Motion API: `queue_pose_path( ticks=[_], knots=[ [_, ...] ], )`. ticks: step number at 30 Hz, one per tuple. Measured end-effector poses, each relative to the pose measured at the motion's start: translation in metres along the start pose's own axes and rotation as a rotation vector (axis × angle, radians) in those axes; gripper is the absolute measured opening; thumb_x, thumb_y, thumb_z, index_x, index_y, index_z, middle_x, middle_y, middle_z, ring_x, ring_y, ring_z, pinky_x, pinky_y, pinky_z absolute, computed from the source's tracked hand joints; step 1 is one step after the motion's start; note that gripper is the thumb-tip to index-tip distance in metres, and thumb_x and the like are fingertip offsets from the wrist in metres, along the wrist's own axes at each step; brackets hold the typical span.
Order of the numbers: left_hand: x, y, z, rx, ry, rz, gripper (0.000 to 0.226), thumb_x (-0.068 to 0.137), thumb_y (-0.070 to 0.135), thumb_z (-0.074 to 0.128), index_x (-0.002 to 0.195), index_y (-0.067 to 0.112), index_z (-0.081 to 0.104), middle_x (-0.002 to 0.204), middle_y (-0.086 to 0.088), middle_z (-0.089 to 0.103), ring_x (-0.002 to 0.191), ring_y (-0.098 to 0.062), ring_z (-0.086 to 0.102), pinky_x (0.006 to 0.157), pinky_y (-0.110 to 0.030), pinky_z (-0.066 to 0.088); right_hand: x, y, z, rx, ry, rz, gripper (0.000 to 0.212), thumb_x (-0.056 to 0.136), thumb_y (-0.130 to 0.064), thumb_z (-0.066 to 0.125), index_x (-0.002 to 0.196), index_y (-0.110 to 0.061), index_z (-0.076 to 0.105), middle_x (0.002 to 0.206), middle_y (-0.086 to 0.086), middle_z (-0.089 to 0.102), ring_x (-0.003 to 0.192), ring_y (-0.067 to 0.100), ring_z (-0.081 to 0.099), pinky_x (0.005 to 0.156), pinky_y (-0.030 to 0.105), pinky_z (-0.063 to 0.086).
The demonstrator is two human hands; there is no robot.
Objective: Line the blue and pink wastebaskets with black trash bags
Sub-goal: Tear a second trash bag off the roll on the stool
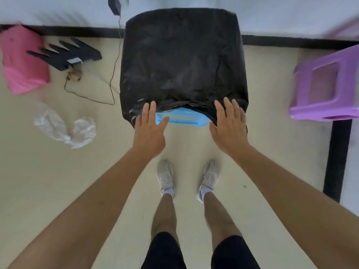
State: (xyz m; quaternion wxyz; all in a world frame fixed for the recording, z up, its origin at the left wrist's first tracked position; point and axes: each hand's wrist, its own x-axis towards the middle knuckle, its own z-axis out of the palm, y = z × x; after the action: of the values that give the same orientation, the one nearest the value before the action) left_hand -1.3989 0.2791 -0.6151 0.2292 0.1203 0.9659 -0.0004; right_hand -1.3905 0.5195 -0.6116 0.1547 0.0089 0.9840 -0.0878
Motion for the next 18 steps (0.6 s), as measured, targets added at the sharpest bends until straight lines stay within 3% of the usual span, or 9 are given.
queue_pose_path(
  ticks=[1, 3, 5, 8, 11, 16, 18],
  knots=[
    [0.009, -0.001, 0.015, 0.019, -0.031, -0.015, 0.063, 0.083, 0.012, 0.056, 0.143, 0.021, 0.039, 0.16, -0.019, 0.006, 0.147, -0.039, 0.0, 0.115, -0.054, 0.015, 0.004, 0.003, 0.014, -0.015, -0.015, 0.0, 0.066, 0.094, -0.022, 0.056, 0.152, -0.013, 0.025, 0.152, 0.018, 0.034, 0.138, 0.038, 0.032, 0.11, 0.049, 0.031],
    [0.02, -0.004, 0.035, 0.061, -0.084, -0.059, 0.067, 0.085, 0.014, 0.054, 0.147, 0.012, 0.03, 0.16, -0.016, 0.011, 0.147, -0.036, 0.005, 0.116, -0.054, 0.012, 0.014, 0.009, 0.032, -0.036, -0.04, 0.034, 0.073, 0.09, -0.011, 0.059, 0.153, -0.02, 0.023, 0.131, 0.013, 0.053, 0.111, 0.034, 0.053, 0.084, 0.042, 0.044],
    [0.02, -0.006, 0.039, 0.029, -0.03, -0.079, 0.061, 0.084, 0.009, 0.051, 0.142, 0.002, 0.035, 0.152, -0.016, 0.031, 0.142, -0.036, 0.023, 0.113, -0.052, 0.019, 0.02, 0.015, 0.034, -0.014, -0.046, 0.109, 0.063, 0.092, -0.013, 0.059, 0.148, -0.025, 0.033, 0.104, 0.008, 0.06, 0.087, 0.03, 0.059, 0.066, 0.037, 0.041],
    [0.009, -0.006, 0.016, -0.07, 0.139, -0.05, 0.04, 0.081, 0.003, 0.052, 0.12, 0.0, 0.056, 0.123, -0.018, 0.057, 0.114, -0.038, 0.05, 0.097, -0.047, 0.035, 0.024, 0.025, 0.008, 0.136, 0.003, 0.226, 0.031, 0.091, -0.021, 0.06, 0.122, -0.028, 0.061, 0.103, 0.004, 0.061, 0.089, 0.029, 0.061, 0.066, 0.031, 0.038],
    [0.004, -0.006, -0.029, -0.201, 0.243, -0.065, 0.018, 0.086, 0.008, 0.06, 0.101, 0.004, 0.067, 0.099, -0.016, 0.064, 0.087, -0.038, 0.057, 0.077, -0.046, 0.042, 0.025, 0.032, -0.033, 0.177, 0.028, 0.233, 0.033, 0.083, -0.011, 0.059, 0.108, -0.031, 0.066, 0.1, 0.0, 0.065, 0.089, 0.026, 0.061, 0.066, 0.029, 0.033],
    [-0.008, 0.004, -0.124, -0.359, 0.372, -0.02, 0.012, 0.088, 0.008, 0.061, 0.096, 0.004, 0.069, 0.094, -0.014, 0.062, 0.086, -0.033, 0.057, 0.069, -0.039, 0.044, -0.002, 0.031, -0.119, 0.252, 0.021, 0.204, 0.01, 0.088, -0.03, 0.063, 0.097, -0.03, 0.065, 0.093, 0.0, 0.058, 0.082, 0.025, 0.06, 0.065, 0.029, 0.034],
    [-0.02, 0.015, -0.164, -0.361, 0.408, 0.057, 0.013, 0.091, 0.012, 0.059, 0.098, 0.004, 0.067, 0.095, -0.013, 0.059, 0.086, -0.03, 0.055, 0.071, -0.036, 0.044, -0.033, 0.031, -0.16, 0.289, 0.009, 0.193, 0.019, 0.088, -0.045, 0.063, 0.097, -0.029, 0.065, 0.091, -0.003, 0.056, 0.08, 0.021, 0.058, 0.066, 0.031, 0.04]
  ],
)
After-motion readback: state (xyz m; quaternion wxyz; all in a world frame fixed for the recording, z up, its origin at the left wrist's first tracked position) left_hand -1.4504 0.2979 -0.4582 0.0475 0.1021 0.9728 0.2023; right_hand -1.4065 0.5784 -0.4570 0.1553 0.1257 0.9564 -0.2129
